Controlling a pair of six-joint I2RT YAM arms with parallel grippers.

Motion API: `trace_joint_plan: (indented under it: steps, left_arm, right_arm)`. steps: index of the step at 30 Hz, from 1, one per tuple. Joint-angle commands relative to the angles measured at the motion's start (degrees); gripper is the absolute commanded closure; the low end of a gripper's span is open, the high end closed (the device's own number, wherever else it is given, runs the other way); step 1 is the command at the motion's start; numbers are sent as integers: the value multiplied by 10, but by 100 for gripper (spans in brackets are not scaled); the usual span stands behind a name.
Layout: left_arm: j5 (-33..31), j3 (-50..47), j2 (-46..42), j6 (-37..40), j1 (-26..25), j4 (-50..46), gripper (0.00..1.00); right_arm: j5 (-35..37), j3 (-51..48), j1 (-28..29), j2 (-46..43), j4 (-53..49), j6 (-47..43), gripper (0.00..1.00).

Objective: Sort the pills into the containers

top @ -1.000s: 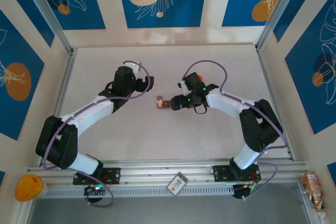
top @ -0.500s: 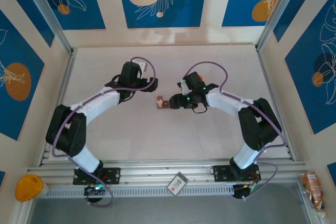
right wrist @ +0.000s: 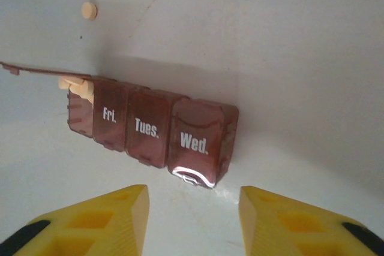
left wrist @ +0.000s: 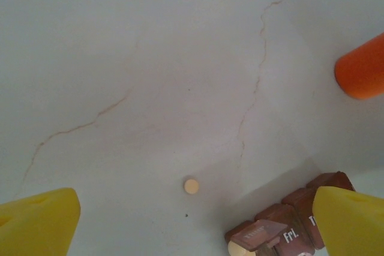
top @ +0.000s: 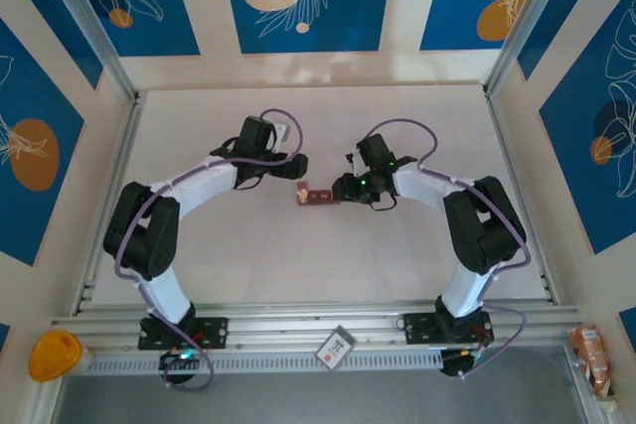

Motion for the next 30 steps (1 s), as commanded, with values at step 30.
trace_joint_plan:
  steps: [30]
  left_arm:
    - [-21, 95, 84, 61, -1, -127, 38]
  right_arm:
    - [61, 103, 44, 69, -57, -42, 67]
